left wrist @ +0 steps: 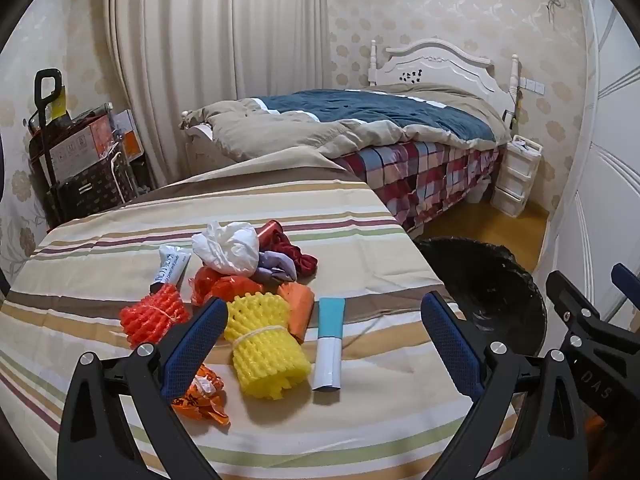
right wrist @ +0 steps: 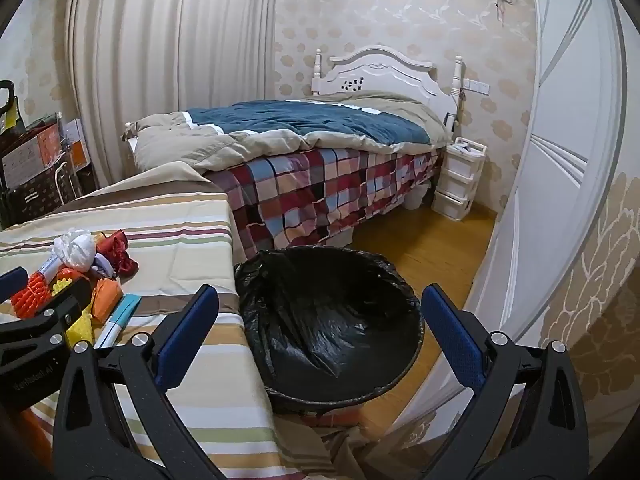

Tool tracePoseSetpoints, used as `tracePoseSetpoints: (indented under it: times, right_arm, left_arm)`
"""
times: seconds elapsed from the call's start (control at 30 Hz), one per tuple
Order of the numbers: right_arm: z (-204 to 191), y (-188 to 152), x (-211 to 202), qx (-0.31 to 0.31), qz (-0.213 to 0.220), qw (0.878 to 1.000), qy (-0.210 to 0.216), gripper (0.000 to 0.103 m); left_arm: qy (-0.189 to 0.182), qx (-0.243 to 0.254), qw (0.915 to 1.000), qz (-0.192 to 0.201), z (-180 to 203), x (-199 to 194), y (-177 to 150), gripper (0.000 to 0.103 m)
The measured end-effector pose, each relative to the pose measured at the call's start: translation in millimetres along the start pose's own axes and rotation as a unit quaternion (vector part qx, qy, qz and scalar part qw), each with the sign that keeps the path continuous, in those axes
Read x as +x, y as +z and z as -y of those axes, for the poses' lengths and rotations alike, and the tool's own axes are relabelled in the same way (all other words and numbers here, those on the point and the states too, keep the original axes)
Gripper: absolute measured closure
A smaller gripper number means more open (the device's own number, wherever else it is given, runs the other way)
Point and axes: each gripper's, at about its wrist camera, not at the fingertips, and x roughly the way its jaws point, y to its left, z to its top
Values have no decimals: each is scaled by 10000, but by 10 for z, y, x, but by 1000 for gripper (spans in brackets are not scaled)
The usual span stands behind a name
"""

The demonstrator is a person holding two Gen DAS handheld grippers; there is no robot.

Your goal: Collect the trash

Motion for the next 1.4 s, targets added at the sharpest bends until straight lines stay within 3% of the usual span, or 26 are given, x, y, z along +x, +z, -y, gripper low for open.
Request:
tracePoseSetpoints:
  times: [0.37,1.4]
  right_arm:
    - [107,-24,-6,47,-58,10000,14,4]
    - [96,-113,45,114,-169,9998,5,4]
  left_arm:
    - [71,-64,9999,51,11,41,-146,7]
    - [98,-21,9999,16,12,-2,-57,6]
